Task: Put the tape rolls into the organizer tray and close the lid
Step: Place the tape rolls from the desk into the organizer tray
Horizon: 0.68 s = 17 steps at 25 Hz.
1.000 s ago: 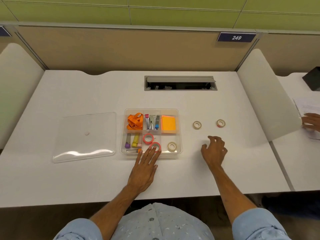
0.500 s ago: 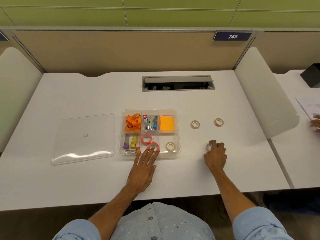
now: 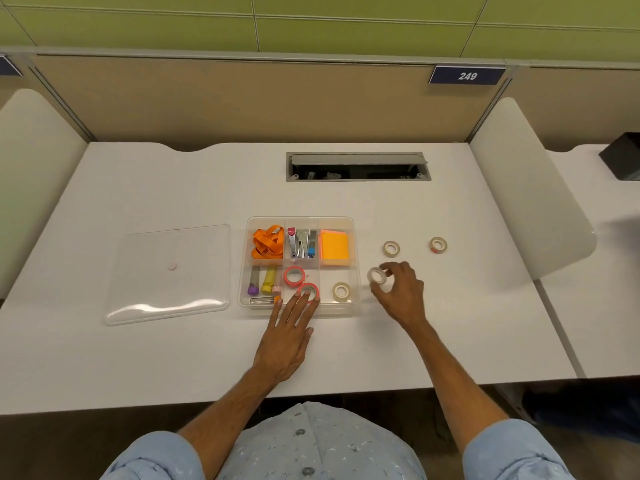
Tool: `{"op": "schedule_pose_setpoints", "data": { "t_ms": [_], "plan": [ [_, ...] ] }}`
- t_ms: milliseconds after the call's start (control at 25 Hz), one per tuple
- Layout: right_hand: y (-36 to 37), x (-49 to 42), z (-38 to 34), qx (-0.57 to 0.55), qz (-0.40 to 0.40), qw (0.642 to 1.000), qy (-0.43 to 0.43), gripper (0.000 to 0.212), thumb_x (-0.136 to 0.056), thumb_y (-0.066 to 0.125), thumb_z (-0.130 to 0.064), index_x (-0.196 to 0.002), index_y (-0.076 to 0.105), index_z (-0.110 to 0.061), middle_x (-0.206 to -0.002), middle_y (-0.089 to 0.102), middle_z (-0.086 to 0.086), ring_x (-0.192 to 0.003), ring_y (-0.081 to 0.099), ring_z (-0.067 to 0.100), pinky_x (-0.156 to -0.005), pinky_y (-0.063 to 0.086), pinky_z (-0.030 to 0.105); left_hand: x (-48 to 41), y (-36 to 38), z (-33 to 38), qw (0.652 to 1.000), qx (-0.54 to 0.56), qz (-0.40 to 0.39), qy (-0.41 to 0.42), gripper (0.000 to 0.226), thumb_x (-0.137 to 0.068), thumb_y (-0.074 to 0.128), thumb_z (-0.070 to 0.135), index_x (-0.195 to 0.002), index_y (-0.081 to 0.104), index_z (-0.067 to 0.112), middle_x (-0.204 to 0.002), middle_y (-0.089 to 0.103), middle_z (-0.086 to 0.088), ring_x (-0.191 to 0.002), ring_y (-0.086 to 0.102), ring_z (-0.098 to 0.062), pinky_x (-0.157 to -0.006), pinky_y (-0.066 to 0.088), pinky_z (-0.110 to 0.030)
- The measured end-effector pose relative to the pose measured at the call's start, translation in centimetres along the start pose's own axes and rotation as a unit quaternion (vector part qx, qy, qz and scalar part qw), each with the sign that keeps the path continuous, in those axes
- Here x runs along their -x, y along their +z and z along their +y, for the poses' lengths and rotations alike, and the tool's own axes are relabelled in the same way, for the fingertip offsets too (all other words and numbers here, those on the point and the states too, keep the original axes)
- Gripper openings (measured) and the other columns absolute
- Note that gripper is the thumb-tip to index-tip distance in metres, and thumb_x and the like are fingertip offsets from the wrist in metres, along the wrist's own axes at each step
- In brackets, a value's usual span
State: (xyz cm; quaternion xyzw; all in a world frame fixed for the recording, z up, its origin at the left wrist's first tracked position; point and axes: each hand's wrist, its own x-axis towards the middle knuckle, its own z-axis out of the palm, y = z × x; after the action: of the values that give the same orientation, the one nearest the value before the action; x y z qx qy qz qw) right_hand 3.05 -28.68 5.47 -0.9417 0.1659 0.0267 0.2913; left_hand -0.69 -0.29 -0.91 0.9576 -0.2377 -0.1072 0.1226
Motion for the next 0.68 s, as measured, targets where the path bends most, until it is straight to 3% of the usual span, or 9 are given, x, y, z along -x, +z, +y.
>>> {"op": "schedule_pose_setpoints", "data": {
  "t_ms": [160, 320, 520, 680],
  "plan": [
    [1.3, -0.2, -2.7, 0.05, -0.066, 0.991, -0.104, 0.043, -0.098, 0.07, -0.045, -0.135, 0.066, -0.024, -0.133, 0.063, -0.002, -0.129, 0.056, 0.019, -0.113, 0.041, 0.045, 0.0, -0.1, -0.1, 1.0, -0.003, -0.008, 0.004, 0.063, -0.116, 0.031, 0.039, -0.171, 0.003, 0.026, -0.181, -0.002, 0.001, -0.168, -0.006, -0.021, -0.138, 0.006, -0.058],
    [2.9, -0.4, -4.7, 0.14, -0.12, 0.97, -0.155, 0.047, -0.101, 0.064, -0.045, -0.144, 0.06, -0.026, -0.149, 0.056, -0.003, -0.144, 0.047, 0.019, -0.127, 0.027, 0.047, -0.1, -0.2, -0.1, 1.0, -0.012, -0.023, -0.001, 0.063, -0.117, 0.026, 0.044, -0.17, -0.003, 0.028, -0.18, -0.009, 0.002, -0.168, -0.011, -0.02, -0.138, 0.002, -0.057],
    [3.6, -0.4, -5.3, 0.137, -0.168, 0.963, -0.159, 0.048, -0.099, 0.067, -0.038, -0.146, 0.059, -0.027, -0.156, 0.054, -0.004, -0.152, 0.041, 0.017, -0.131, 0.022, 0.048, -0.2, -0.2, -0.4, 0.999, -0.018, -0.027, 0.0, 0.063, -0.117, 0.024, 0.046, -0.17, -0.005, 0.029, -0.18, -0.013, 0.004, -0.167, -0.014, -0.019, -0.138, -0.002, -0.055],
    [3.1, -0.5, -4.6, 0.102, -0.146, 0.971, -0.157, 0.039, -0.102, 0.067, -0.029, -0.141, 0.064, -0.027, -0.153, 0.057, -0.007, -0.151, 0.043, 0.016, -0.13, 0.026, 0.045, -0.3, 0.0, -0.4, 1.0, -0.018, -0.022, 0.001, 0.063, -0.117, 0.024, 0.045, -0.17, -0.006, 0.029, -0.18, -0.013, 0.004, -0.167, -0.014, -0.019, -0.138, -0.001, -0.055]
  ]
}}
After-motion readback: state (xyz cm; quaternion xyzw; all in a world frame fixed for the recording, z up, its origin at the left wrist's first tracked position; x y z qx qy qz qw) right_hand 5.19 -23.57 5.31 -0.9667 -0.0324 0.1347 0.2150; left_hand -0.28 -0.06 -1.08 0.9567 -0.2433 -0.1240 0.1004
